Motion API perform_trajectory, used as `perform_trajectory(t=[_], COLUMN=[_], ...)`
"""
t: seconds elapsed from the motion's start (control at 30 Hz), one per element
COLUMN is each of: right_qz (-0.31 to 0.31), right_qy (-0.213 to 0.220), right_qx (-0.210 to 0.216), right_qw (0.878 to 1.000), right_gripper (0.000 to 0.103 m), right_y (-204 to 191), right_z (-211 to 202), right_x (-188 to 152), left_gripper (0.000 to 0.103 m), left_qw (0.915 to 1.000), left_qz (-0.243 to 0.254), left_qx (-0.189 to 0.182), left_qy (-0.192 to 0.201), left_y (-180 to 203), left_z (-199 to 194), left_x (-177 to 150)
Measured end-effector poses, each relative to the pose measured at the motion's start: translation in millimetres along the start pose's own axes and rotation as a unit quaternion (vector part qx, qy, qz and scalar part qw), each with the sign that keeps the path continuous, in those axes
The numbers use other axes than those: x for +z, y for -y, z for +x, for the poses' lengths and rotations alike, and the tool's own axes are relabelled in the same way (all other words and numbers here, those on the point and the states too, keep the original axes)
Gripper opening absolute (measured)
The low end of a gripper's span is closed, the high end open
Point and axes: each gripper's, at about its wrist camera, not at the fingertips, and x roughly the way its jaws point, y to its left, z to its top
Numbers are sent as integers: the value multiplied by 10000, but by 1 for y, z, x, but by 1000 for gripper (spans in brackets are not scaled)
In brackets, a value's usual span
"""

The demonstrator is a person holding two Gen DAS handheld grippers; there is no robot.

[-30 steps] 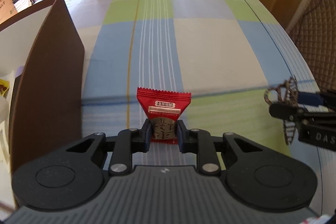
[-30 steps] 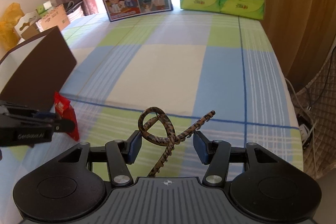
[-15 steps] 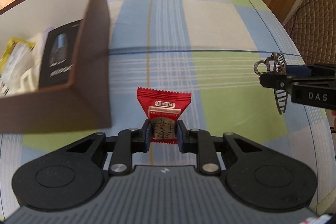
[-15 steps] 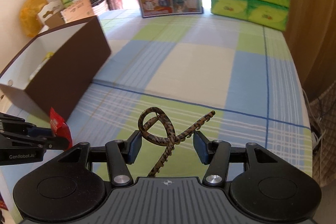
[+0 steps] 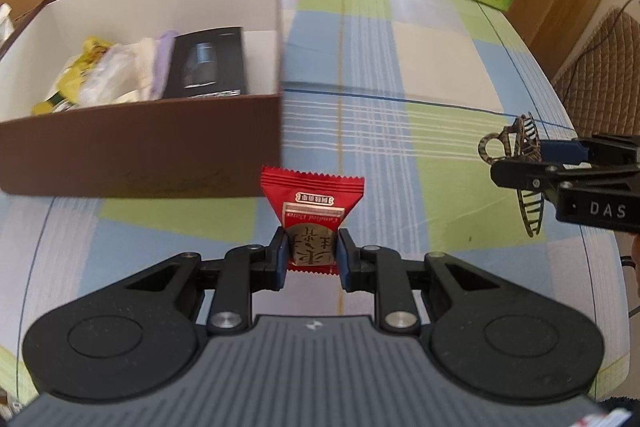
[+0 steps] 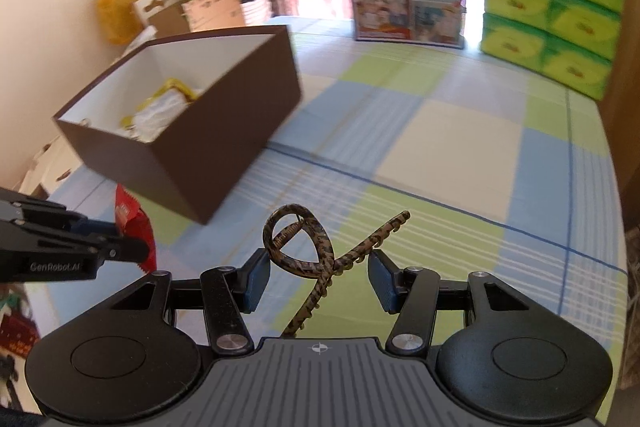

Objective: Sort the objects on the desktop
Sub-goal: 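Carry the red packet and claw clip with both tools over the brown box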

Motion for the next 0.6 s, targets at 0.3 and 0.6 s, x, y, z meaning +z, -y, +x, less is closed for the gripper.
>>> perform_trajectory(t=[0.3, 0.6], right_qz=[-295, -636], right_qy=[1, 96], right_qx=[310, 610], right_qw=[9991, 9961], right_gripper=[51, 51], right_y=[-35, -76], right_z=[1, 4], right_x=[6, 18], left_gripper=[20, 20], left_qw=[9993, 9981], left_qz=[-321, -469], left_qx=[167, 271], left_qy=[118, 278], left_y=[-39, -73], left_z=[-26, -48], left_x=[-12, -14])
